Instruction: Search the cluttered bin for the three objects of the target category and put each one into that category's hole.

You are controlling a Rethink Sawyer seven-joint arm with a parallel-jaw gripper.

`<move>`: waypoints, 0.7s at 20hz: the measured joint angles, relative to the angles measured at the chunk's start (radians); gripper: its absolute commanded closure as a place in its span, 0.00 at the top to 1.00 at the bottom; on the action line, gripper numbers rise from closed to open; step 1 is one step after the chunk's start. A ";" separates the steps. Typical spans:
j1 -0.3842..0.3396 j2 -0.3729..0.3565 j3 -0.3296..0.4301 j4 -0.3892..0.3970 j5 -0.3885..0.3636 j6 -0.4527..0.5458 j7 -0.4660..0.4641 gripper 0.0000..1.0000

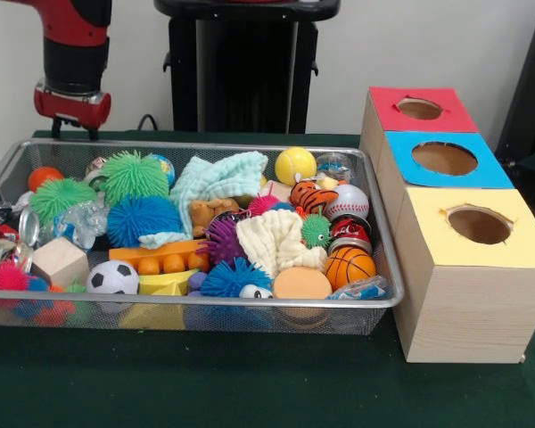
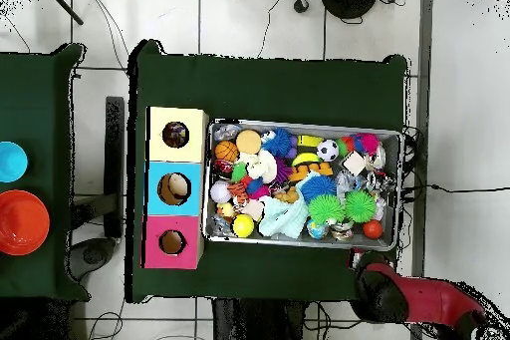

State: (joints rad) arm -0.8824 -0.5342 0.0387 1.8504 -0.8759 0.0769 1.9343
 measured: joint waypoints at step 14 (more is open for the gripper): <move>-0.036 -0.151 0.030 0.051 0.013 0.088 0.000 1.00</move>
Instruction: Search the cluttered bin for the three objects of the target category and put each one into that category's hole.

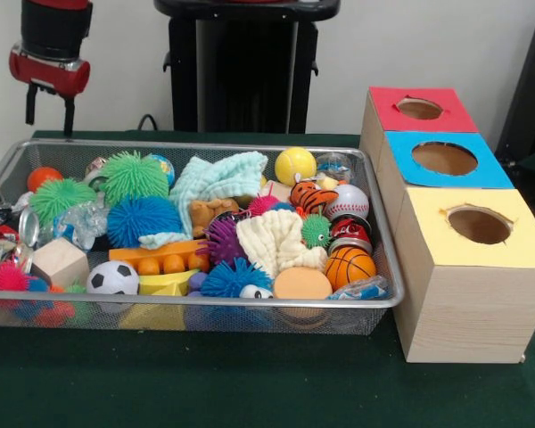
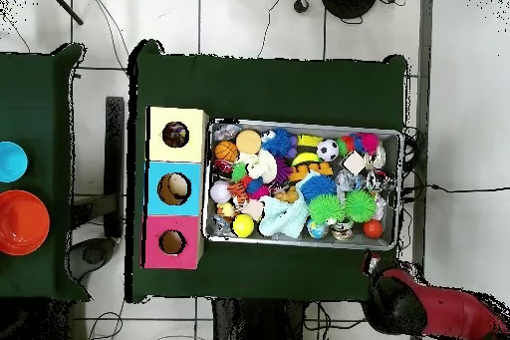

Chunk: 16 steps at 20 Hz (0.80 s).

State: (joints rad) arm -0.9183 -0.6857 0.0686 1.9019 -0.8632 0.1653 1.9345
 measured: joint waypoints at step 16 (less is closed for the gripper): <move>-0.005 -0.085 0.084 0.001 0.057 0.000 0.000 1.00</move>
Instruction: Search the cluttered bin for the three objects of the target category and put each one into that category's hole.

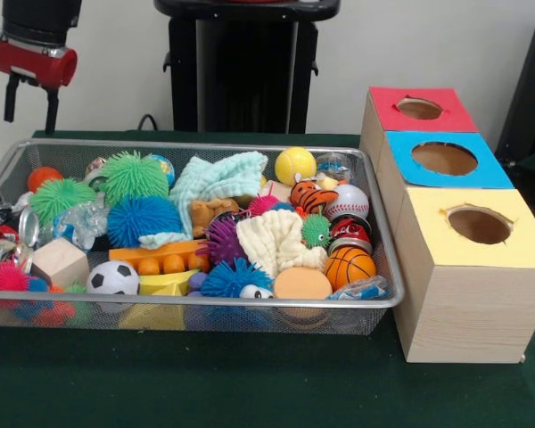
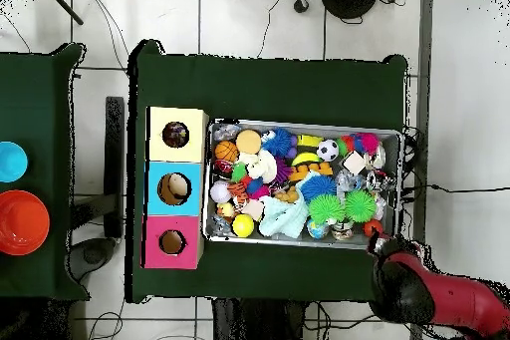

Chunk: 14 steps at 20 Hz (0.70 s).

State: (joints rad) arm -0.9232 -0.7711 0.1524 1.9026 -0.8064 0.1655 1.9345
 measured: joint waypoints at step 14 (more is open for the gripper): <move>0.059 0.038 0.006 0.000 0.000 -0.002 0.000 1.00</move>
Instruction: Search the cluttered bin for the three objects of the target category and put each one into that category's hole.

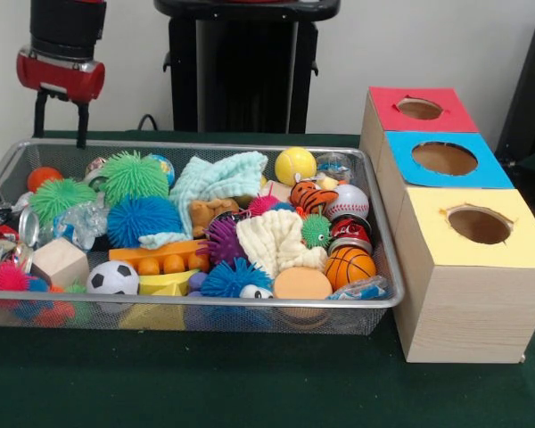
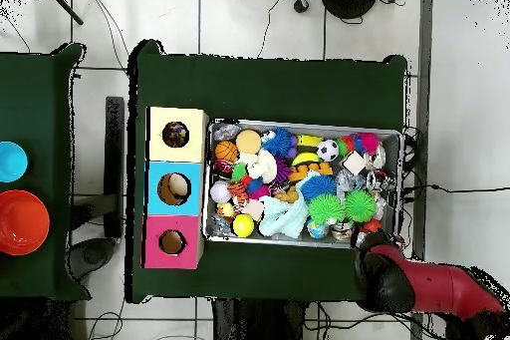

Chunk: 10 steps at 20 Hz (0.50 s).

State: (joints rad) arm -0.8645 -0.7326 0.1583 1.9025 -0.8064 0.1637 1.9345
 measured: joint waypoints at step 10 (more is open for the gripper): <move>0.060 0.100 -0.017 -0.006 0.000 -0.110 0.000 1.00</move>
State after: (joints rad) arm -0.8044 -0.6329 0.1413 1.8964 -0.8060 0.0532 1.9345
